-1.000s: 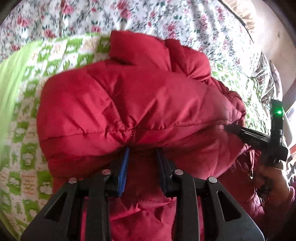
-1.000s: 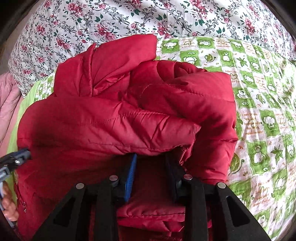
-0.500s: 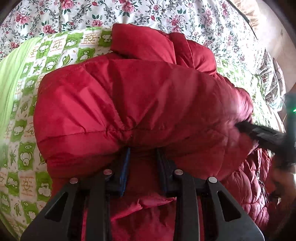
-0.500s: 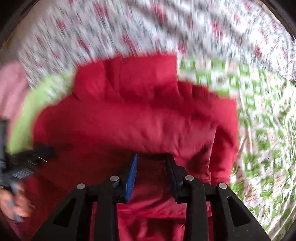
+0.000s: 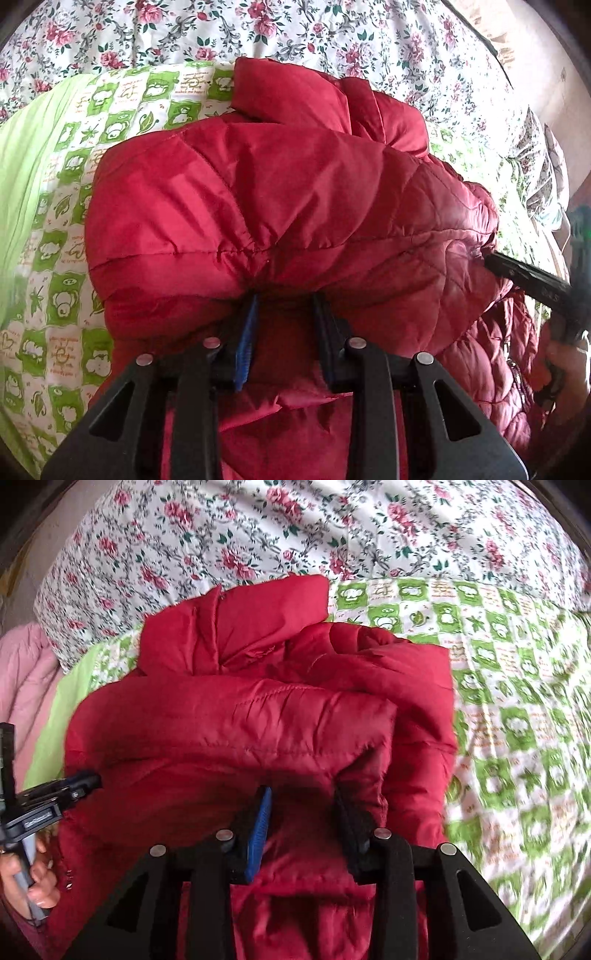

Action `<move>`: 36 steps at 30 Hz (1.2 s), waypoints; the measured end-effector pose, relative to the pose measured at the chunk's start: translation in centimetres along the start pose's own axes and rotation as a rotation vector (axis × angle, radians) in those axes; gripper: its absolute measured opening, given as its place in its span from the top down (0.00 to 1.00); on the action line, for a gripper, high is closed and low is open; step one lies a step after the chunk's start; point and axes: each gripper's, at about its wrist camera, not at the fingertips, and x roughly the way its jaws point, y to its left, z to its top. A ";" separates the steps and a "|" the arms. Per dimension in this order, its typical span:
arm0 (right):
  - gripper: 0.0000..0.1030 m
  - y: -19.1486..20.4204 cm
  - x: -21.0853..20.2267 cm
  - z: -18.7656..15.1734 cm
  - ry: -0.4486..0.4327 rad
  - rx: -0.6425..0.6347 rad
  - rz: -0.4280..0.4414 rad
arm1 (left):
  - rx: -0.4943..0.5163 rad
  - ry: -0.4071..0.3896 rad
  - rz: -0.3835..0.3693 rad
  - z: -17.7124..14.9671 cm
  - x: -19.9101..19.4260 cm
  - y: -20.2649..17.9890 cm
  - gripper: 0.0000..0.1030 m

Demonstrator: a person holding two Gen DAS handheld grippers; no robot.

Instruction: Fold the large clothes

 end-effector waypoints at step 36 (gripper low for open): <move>0.27 -7.1 -16.0 -15.1 0.049 0.132 0.066 | -0.121 0.084 0.075 -18.6 -14.5 5.8 0.35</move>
